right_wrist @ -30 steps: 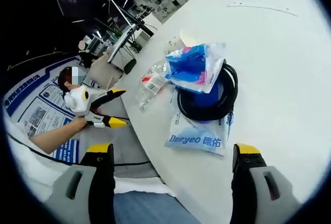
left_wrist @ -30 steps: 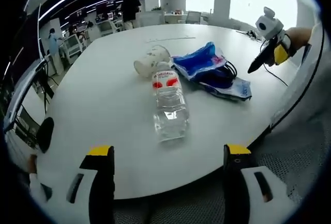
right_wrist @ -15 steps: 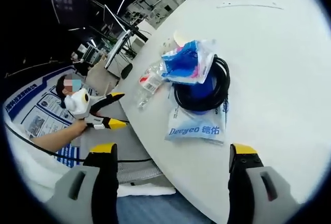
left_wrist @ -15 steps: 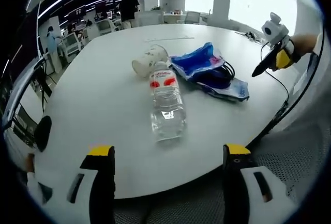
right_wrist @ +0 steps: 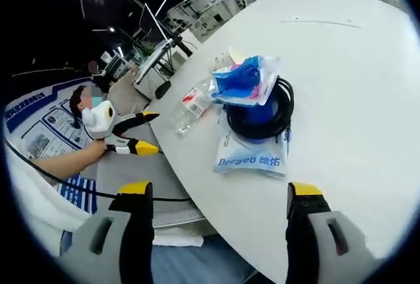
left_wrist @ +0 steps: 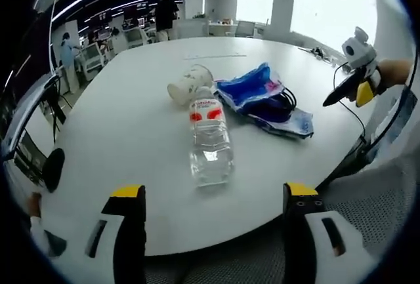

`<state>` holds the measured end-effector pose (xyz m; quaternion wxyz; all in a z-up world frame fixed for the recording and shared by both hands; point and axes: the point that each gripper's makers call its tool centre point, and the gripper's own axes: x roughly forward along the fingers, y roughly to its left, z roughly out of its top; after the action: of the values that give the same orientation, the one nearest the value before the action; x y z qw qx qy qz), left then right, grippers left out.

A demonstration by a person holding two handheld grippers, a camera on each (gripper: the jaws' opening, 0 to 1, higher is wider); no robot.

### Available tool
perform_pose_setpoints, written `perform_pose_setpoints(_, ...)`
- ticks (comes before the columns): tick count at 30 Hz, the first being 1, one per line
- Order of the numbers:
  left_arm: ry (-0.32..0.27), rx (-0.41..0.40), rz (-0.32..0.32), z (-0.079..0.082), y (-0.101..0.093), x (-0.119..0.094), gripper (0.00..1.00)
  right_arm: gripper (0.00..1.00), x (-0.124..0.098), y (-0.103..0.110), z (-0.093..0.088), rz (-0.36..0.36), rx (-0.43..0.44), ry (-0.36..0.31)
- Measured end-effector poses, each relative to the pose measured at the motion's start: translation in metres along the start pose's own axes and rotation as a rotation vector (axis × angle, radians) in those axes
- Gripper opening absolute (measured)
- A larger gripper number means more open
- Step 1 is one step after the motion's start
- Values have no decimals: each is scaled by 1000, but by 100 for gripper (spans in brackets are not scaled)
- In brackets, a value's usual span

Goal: Arrange the tabletop items into an orderly group along one side of the table until the central work area is clear of visible clutter.

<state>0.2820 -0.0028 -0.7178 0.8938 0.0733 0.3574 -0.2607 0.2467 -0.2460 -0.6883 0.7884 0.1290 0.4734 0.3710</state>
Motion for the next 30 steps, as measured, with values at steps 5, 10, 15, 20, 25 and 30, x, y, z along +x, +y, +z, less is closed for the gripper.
perform_pose_setpoints(5, -35, -16, -5, 7, -2, -3, 88, 80, -6, 5, 6, -18, -34, -66)
perform_pose_setpoints(10, -60, -34, -15, 14, -6, -5, 89, 80, -12, 11, 17, -21, -68, -88)
perform_pose_setpoints(15, -133, -110, 3, 36, -11, -10, 88, 77, -21, 13, 29, -21, -90, -126)
perform_pose_setpoints(20, -228, -182, 5, 66, -31, -8, 87, 74, -38, 8, 22, -14, -147, -124)
perform_pose_setpoints(25, -259, -224, 2, 88, -65, 0, 83, 71, -60, -11, 14, -1, -150, -121)
perform_pose_setpoints(30, -230, -213, 15, 99, -96, 1, 77, 66, -75, -24, 15, 24, -141, -127)
